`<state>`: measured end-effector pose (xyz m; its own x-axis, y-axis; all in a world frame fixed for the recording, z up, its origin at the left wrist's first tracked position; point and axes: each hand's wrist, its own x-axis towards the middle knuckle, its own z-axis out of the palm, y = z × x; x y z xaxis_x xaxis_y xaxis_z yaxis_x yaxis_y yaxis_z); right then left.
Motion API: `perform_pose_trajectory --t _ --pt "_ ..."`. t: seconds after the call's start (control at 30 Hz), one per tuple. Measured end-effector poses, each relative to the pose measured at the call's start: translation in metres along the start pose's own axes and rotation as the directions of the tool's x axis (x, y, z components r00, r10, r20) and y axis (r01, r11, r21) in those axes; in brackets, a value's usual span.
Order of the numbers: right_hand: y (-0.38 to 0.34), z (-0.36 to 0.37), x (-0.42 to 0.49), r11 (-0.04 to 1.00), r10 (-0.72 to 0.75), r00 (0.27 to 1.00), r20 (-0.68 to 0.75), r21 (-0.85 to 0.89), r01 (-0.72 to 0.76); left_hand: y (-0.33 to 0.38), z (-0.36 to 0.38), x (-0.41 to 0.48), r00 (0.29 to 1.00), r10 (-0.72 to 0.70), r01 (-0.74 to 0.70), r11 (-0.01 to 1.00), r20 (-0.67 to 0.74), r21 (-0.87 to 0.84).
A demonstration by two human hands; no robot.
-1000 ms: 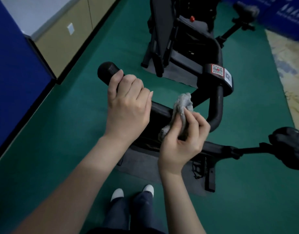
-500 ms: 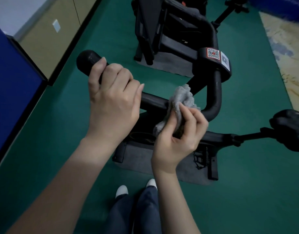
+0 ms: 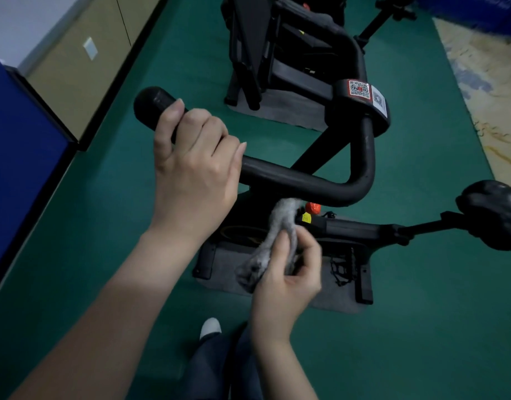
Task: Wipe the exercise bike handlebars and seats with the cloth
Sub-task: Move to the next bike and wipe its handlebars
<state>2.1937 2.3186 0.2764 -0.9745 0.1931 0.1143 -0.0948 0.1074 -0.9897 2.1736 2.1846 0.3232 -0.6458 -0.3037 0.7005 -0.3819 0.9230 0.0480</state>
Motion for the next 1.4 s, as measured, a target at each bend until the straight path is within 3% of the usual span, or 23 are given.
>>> perform_pose_trajectory --t 0.1,0.2,0.3,0.53,0.63,0.77,1.0,1.1,1.23,1.4 --pt "-0.002 0.019 0.002 0.927 0.338 0.94 0.052 0.157 -0.341 -0.001 0.0 0.0 1.0 0.007 -0.007 1.0 0.002 0.009" --pt "-0.011 0.041 0.014 0.813 0.465 0.874 0.14 0.324 -0.484 -0.001 0.0 0.0 1.0 0.014 -0.014 1.0 0.007 0.02" --pt "-0.019 0.056 0.011 0.697 0.533 0.813 0.233 0.424 -0.579 -0.002 0.0 0.0 1.0 0.018 -0.018 1.0 0.015 0.023" --pt "-0.025 0.064 0.011 0.573 0.532 0.713 0.457 0.426 -0.7 -0.01 -0.003 -0.001 0.993 0.104 -0.106 0.994 0.052 0.029" --pt "-0.027 0.052 0.024 0.504 0.608 0.711 0.352 0.521 -0.689 -0.01 -0.004 -0.001 0.993 0.109 -0.111 0.994 0.053 0.023" --pt "-0.026 0.034 0.039 0.545 0.623 0.758 0.193 0.589 -0.597 -0.009 -0.004 -0.001 0.993 0.098 -0.099 0.995 0.062 0.022" --pt "-0.03 0.044 0.034 0.565 0.639 0.734 0.23 0.506 -0.652 0.007 -0.01 0.0 0.998 0.032 -0.029 0.998 0.059 -0.052" --pt "-0.028 0.028 0.047 0.57 0.645 0.751 0.142 0.565 -0.596 0.023 -0.009 0.0 0.993 0.095 -0.082 0.982 0.068 -0.168" --pt "-0.024 0.013 0.063 0.653 0.619 0.785 -0.017 0.565 -0.504 0.04 -0.001 -0.005 0.976 0.153 -0.106 0.955 0.153 -0.278" --pt "-0.021 0.023 0.048 0.669 0.619 0.784 0.034 0.499 -0.55 0.045 0.007 -0.011 0.976 0.127 -0.068 0.95 0.178 -0.306"
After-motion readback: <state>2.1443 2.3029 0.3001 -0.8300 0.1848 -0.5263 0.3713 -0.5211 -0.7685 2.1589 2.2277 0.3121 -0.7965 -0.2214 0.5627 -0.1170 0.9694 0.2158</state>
